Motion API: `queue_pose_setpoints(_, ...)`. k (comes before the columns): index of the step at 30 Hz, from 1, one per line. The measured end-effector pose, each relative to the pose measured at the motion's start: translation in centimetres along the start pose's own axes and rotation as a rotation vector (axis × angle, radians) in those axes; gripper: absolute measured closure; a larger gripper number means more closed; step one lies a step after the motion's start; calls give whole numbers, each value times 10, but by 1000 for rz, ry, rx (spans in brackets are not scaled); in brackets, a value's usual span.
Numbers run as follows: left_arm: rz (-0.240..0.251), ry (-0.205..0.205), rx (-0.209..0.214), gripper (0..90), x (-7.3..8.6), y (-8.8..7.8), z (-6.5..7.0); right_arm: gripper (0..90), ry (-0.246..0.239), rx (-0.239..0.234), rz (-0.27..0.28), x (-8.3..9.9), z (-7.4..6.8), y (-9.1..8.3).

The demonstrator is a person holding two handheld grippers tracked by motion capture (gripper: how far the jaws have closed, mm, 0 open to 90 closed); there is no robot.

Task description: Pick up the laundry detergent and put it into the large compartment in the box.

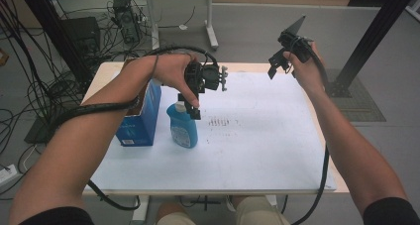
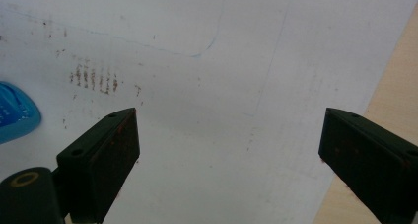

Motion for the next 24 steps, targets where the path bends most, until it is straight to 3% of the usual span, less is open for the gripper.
queue_pose_setpoints(24,-6,-27,-22,96,30,-9,5,86,10,16,-7,1,-5,0)
Point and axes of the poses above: each handheld gripper's, and its own axes: y roughly forward along the jaws, x roughly out of its underside, z roughly to its right, the point moved 3 cm from there along y, roughly forward along the jaws, and after that the axes turned 6 degrees about x, right-handed, at the moved point
